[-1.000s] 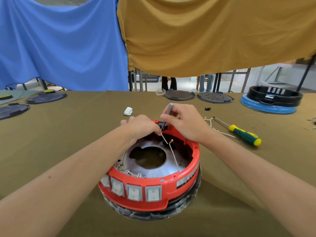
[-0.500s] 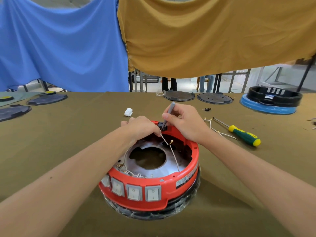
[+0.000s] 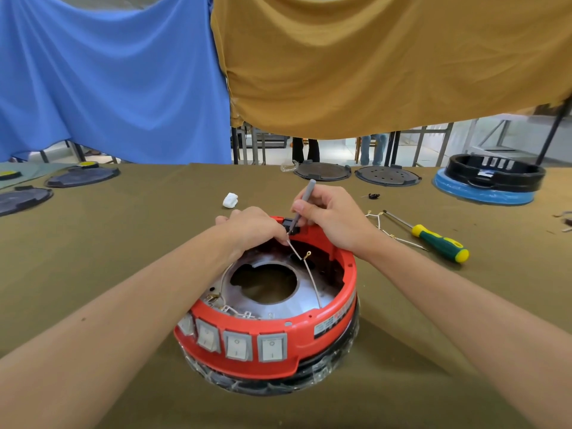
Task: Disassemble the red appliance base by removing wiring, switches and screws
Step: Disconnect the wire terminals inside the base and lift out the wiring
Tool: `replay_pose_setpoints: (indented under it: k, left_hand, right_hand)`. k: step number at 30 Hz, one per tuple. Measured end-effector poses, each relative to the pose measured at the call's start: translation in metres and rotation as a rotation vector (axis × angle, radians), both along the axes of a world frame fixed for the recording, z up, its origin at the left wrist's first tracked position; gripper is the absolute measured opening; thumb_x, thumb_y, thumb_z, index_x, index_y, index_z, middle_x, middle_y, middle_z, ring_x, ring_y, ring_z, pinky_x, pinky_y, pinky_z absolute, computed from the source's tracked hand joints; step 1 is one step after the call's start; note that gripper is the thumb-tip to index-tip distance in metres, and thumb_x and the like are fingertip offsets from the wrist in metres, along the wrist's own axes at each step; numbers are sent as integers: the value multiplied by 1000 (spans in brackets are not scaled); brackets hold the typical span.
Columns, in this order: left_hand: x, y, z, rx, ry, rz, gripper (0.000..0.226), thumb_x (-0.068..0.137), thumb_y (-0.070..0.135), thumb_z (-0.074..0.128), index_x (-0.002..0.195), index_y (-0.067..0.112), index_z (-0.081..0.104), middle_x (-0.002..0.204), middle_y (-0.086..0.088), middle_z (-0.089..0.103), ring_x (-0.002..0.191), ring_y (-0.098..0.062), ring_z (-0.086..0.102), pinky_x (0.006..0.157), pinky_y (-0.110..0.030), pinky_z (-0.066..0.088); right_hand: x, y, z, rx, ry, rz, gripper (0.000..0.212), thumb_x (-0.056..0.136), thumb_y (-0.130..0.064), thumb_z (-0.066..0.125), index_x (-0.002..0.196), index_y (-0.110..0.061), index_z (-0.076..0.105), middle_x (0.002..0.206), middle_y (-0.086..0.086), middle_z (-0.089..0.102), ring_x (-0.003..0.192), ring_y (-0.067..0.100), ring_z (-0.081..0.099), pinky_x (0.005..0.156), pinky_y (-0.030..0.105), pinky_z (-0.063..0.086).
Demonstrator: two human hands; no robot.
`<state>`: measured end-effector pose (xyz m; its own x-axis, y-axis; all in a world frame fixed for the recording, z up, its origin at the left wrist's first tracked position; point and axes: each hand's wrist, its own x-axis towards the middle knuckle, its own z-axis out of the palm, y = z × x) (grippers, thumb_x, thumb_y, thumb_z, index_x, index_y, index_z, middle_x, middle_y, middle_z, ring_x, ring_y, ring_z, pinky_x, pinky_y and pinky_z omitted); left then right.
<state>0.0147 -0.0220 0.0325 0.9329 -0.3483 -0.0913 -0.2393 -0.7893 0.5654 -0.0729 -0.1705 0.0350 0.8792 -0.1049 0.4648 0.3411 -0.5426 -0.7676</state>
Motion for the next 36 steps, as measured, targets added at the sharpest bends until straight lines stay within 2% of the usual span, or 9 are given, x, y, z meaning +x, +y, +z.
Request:
replay_pose_setpoints:
  k: [5,8,15,18,22,26,29,32,36]
  left_hand:
    - [-4,3,5,-51,80,-39,48,53,50,74,89,19,66,116,-13,61,113,-33,51,91,-42,43]
    - [-9,5,9,-101,137,-97,57,47,44,73,93,10,71,116,-20,64,115,-39,55,103,-49,44]
    - [-14,13,16,-154,154,-141,56,59,37,77,97,-2,70,94,-18,71,90,-25,63,98,-40,48]
    - [-15,16,19,-207,169,-161,44,71,28,76,98,-7,67,83,-12,63,77,-20,56,79,-34,44]
    - [-23,20,22,-301,161,-166,34,75,25,71,85,-8,65,77,-12,57,73,-20,52,74,-34,41]
    - [-25,23,30,-539,80,-75,22,79,23,70,62,12,63,75,-6,61,76,-22,55,71,-30,40]
    - [-24,30,36,-745,38,-33,15,88,22,65,75,19,71,92,-1,72,95,-17,64,82,-30,43]
    - [-25,42,37,-1024,119,-7,14,96,19,57,86,15,66,86,0,73,82,-14,70,73,-29,53]
    - [-32,55,40,-1448,217,133,10,98,6,52,92,3,59,79,-8,69,73,-16,72,66,-25,58]
  right_hand:
    - [0,-2,2,50,56,2,17,100,-8,55,97,5,66,75,2,66,65,6,62,67,16,50]
    - [1,0,4,64,81,-11,20,101,-10,54,96,5,66,76,7,65,67,11,62,71,20,51]
    - [0,3,1,221,76,-41,24,103,-12,51,97,8,64,70,5,62,60,9,57,63,17,48]
    - [-2,6,1,255,62,-49,23,104,-16,50,93,0,63,67,5,60,57,8,55,65,23,48]
    - [-8,7,5,228,-31,-69,19,104,-18,50,93,-8,61,63,3,61,59,16,58,68,37,52]
    - [-15,11,9,87,-84,-93,16,102,-19,50,90,-14,60,60,0,65,60,34,58,68,47,53]
    - [-23,15,12,1,-101,-108,13,99,-22,57,87,-20,61,70,-2,69,64,18,62,72,43,53]
    - [-31,19,13,-48,-71,-128,7,95,-27,64,91,-22,63,84,-5,70,76,12,67,78,41,57]
    - [-44,25,16,82,42,-130,18,92,-28,69,103,-18,60,97,4,68,77,20,69,67,41,62]
